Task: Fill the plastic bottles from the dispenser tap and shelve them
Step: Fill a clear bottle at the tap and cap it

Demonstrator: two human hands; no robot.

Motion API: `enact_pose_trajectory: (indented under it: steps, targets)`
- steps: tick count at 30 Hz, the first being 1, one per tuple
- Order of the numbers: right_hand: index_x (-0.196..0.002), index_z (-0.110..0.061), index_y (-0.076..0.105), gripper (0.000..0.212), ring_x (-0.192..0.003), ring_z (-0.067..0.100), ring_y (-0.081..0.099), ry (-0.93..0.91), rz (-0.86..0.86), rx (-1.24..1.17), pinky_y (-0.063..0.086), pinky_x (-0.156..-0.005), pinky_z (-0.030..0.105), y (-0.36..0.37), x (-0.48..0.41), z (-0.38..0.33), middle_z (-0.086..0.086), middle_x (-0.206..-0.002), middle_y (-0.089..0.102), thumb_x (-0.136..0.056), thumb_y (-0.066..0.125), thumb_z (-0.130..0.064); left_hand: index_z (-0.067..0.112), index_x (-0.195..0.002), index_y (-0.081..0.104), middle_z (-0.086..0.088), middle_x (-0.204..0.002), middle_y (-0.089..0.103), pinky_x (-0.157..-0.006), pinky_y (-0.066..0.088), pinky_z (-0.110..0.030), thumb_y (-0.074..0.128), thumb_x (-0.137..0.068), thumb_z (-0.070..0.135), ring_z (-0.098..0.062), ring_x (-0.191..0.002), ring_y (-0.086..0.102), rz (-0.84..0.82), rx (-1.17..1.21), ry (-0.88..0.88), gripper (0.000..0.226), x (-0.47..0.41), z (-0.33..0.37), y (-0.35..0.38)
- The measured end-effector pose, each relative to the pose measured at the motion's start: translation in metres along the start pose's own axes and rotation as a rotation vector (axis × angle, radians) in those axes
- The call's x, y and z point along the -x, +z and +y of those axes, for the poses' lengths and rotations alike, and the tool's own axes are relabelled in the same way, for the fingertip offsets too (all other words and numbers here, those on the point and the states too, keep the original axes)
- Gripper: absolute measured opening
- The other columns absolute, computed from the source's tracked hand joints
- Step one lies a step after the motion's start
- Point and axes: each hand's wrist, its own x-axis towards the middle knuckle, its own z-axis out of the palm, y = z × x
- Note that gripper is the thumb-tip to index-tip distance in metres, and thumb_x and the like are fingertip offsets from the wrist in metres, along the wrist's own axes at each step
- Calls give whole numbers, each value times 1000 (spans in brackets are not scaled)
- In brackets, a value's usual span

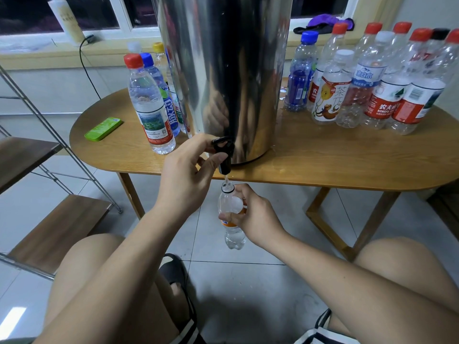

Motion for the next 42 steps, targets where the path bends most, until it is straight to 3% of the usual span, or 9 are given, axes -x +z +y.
enact_pose_trajectory:
  steps: [21, 30, 38, 42]
  targets:
    - [-132, -36, 56, 70, -119, 14, 66, 12, -3, 5, 55, -104, 41, 1, 0, 0, -13, -127, 70, -76, 95, -48, 14, -115, 72, 3, -101, 74, -76, 53, -34, 74, -103, 12, -8, -97, 67, 5, 3, 3, 12, 0, 0, 0]
    - [-135, -35, 56, 72, -122, 14, 66, 10, -2, 20, 55, -105, 40, 1, 0, 0, -12, -129, 70, -77, 96, -48, 14, -117, 73, 2, -102, 74, -77, 54, -36, 74, -104, 12, -14, -97, 68, 1, 6, 8, 14, 0, 0, 0]
    - [-135, -34, 57, 70, -123, 11, 64, 8, -1, 20, 54, -106, 38, -1, 2, -2, -13, -132, 70, -78, 95, -47, 15, -116, 73, 3, -102, 74, -76, 53, -31, 74, -103, 11, -5, -99, 66, 2, 14, 0, 14, 0, 1, 0]
    - [-137, -33, 56, 71, -124, 13, 64, 19, 0, 21, 54, -106, 37, -1, 2, -2, -11, -133, 69, -78, 95, -46, 13, -116, 72, 2, -101, 74, -77, 54, -36, 74, -104, 13, -12, -97, 67, 1, 12, 0, 12, 0, 0, 0]
